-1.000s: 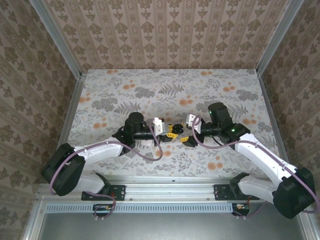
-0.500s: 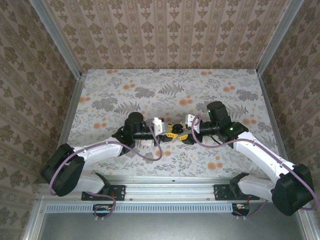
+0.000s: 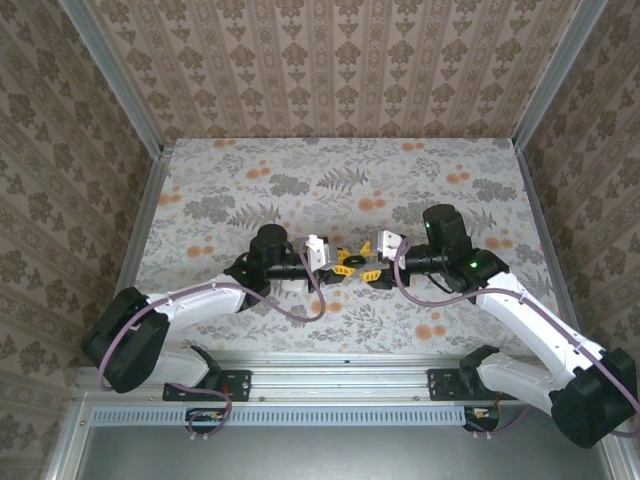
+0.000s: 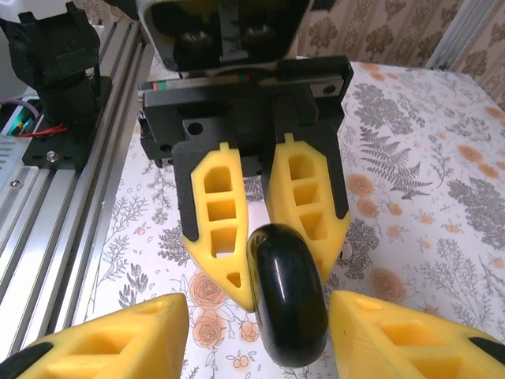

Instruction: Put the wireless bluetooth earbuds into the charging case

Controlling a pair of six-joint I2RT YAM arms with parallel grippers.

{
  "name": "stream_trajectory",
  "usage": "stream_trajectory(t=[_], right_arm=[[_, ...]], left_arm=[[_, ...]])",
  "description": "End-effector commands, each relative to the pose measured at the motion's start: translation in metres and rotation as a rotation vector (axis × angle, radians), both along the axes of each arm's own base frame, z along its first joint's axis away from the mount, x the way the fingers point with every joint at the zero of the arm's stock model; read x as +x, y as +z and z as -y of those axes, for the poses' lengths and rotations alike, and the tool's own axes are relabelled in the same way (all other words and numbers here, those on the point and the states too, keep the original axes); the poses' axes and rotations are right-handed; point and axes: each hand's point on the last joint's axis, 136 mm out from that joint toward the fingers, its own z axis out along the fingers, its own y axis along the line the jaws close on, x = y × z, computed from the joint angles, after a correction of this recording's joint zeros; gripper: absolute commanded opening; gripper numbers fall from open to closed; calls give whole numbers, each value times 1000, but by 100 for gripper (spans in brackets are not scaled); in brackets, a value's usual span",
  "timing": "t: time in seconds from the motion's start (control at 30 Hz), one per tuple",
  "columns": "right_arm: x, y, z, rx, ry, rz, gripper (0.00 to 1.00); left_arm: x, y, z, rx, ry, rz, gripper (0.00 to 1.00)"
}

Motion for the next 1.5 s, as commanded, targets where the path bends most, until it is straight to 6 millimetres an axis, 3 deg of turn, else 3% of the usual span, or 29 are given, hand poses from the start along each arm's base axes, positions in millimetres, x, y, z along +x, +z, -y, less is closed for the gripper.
stream_trajectory(t=[0.0,0.3,0.7,1.47], right_arm=[[-10,3,3,4,9,23,50],[4,4,19,-38,-54,77,52],[9,-10,1,-68,52,27,50],[8,-14,-7,-78,127,40,43]], left_arm=[[-1,16,3,-26,-13,44,8],[-4,18,4,-32,-24,48,8],[-5,15,4,-22,-22,47,8],[-5,16,4,-24,-22,55,8]])
